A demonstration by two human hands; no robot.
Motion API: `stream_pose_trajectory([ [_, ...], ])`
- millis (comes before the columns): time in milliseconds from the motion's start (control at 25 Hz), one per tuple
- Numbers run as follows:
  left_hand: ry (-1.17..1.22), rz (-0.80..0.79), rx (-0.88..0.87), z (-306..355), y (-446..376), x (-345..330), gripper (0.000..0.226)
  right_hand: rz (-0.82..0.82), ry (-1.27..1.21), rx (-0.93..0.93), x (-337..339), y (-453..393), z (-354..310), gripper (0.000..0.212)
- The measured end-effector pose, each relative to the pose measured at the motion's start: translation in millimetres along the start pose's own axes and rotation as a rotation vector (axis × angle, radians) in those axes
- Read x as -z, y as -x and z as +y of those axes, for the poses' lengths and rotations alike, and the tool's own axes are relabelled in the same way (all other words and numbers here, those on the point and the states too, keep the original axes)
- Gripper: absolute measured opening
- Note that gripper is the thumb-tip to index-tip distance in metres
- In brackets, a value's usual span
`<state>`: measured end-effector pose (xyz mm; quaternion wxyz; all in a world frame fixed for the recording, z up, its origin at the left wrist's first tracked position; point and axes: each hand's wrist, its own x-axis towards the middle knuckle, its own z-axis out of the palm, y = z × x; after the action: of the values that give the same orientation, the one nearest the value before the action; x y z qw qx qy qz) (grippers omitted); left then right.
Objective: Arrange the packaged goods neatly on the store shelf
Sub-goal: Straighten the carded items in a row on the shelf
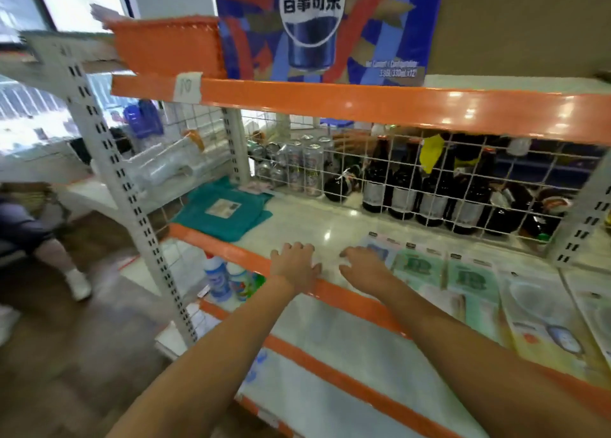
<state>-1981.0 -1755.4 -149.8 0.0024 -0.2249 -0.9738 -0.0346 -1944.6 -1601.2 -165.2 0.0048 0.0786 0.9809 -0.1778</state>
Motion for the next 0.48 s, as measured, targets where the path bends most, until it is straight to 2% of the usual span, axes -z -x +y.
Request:
stream_pose_trajectory([
  [240, -0.029, -0.046, 0.101, -88.9, 9.0, 11.9, 0.047, 0.009, -0.043, 0.046, -37.8, -28.8, -85.0, 0.042],
  [480, 0.04, 0.049, 0.053, -151.7, 12.2, 7.8, 0.039, 0.04, 0.022, 0.061, -57.1, -58.6, -135.3, 0.041],
])
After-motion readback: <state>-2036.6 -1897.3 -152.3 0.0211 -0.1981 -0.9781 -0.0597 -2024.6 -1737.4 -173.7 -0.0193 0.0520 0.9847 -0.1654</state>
